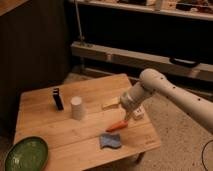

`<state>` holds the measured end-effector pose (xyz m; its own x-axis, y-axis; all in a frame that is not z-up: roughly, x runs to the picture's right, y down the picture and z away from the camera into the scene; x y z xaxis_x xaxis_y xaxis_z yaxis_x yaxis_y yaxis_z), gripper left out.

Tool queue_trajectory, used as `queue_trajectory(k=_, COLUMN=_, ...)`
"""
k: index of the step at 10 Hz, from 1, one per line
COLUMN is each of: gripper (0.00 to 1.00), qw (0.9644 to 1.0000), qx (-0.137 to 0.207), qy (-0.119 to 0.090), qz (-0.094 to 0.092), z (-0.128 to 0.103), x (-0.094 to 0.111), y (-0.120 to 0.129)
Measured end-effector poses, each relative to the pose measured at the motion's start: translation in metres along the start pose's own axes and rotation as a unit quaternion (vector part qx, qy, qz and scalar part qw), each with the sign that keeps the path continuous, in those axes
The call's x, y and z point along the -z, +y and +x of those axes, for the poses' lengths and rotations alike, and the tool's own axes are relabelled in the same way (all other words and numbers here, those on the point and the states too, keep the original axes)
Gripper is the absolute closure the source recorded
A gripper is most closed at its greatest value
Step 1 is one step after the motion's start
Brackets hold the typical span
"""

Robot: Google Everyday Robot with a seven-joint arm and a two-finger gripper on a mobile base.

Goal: Pick up the ceramic bowl

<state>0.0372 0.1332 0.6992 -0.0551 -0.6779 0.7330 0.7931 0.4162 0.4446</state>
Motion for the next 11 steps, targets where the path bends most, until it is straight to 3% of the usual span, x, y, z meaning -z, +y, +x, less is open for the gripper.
queue_trajectory(k=2, gripper=0.2, qw=0.9996, qx=0.029, qy=-0.001, qz=0.0, z=-0.007, x=-0.002, y=-0.003)
queue_trajectory(k=5, gripper=0.2, qw=0.9995, qx=0.033, qy=0.001, qz=-0.001, z=-0.008, x=-0.002, y=-0.005)
queue_trajectory(k=6, gripper=0.2, qw=0.999, qx=0.043, qy=0.01, qz=0.003, z=-0.01, x=-0.003, y=-0.008)
queue_trajectory(k=7, gripper=0.2, qw=0.9965, qx=0.075, qy=0.032, qz=0.019, z=-0.015, x=-0.004, y=-0.018)
queue_trajectory(k=9, gripper=0.2, qw=0.9836, qx=0.163, qy=0.054, qz=0.056, z=-0.029, x=-0.018, y=-0.047)
queue_trajectory(k=10, gripper=0.2, qw=0.973, qx=0.208, qy=0.063, qz=0.077, z=-0.035, x=-0.024, y=-0.063)
queue_trajectory(k=11, gripper=0.2, qw=0.9674, qx=0.225, qy=0.07, qz=0.093, z=-0.037, x=-0.025, y=-0.069)
